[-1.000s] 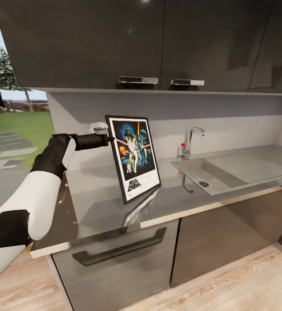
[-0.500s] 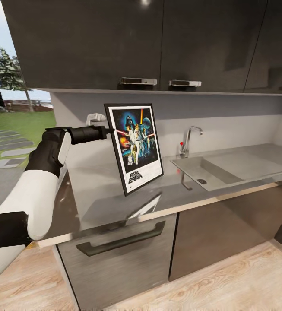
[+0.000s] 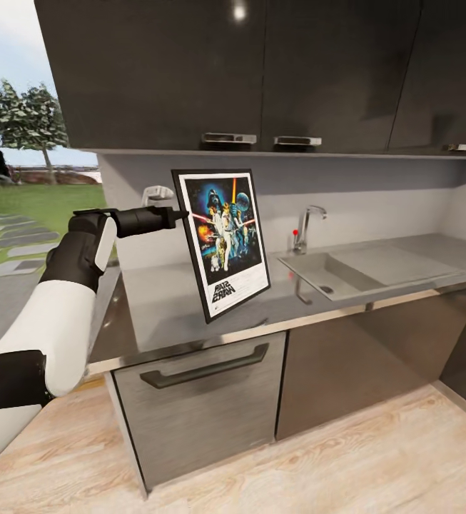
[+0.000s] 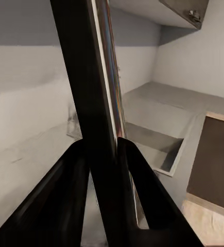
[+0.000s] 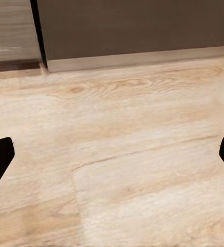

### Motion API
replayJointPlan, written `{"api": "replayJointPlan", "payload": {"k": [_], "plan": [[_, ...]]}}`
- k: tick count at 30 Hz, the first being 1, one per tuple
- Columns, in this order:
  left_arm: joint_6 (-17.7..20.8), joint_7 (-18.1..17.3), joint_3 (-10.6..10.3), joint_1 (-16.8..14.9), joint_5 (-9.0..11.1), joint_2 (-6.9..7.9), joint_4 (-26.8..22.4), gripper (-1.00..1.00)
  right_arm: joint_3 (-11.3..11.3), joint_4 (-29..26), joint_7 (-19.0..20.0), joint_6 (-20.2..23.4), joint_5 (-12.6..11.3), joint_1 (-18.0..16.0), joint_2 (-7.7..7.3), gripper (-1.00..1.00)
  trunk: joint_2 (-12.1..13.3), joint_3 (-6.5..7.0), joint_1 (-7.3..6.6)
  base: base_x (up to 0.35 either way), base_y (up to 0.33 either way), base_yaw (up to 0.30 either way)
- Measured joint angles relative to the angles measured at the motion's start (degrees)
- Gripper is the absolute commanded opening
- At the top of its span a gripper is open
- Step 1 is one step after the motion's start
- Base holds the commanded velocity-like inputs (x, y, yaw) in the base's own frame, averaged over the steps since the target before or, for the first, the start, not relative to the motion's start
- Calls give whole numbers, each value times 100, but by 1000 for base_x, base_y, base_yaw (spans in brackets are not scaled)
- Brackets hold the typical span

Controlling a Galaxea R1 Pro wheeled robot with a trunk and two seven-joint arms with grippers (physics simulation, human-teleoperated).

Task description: Pick up the poster from the kitchen countertop and hang it on one of the wall nails in the kitchen.

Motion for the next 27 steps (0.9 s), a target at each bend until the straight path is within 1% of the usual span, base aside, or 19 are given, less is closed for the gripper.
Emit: {"api": "replayJointPlan", "payload": {"k": [7,12,16,17,19,21,23,24,27], "plan": [[17,-39,7,0,10,-8,-132,-100,0,0,0,0,0,0,0,100,0,0,0,-332,0,0],[35,-280,10,0,9,-17,-221,-100,0,1,2,0,0,0,-1,100,0,0,0,-339,0,0],[36,-334,12,0,33,-28,-227,-100,0,1,2,0,0,0,-1,100,0,0,0,-340,0,0],[35,-341,12,0,60,-30,-228,-100,0,0,0,0,0,0,0,100,0,0,0,-340,0,0],[31,-357,14,0,184,-39,-227,-100,0,0,0,0,0,0,0,100,0,0,0,-341,0,0],[26,-370,16,0,391,-46,-220,-100,0,0,0,0,0,0,0,100,0,0,0,-341,0,0],[26,-373,13,0,468,-53,-216,-100,0,0,0,0,0,0,0,100,0,0,0,-341,0,0],[30,-376,12,0,519,-85,-208,-100,0,1,2,0,0,0,-1,100,0,0,0,-341,0,0],[35,-374,10,2,570,-189,-193,-100,0,0,0,0,0,0,0,100,0,0,0,-341,0,0]]}}
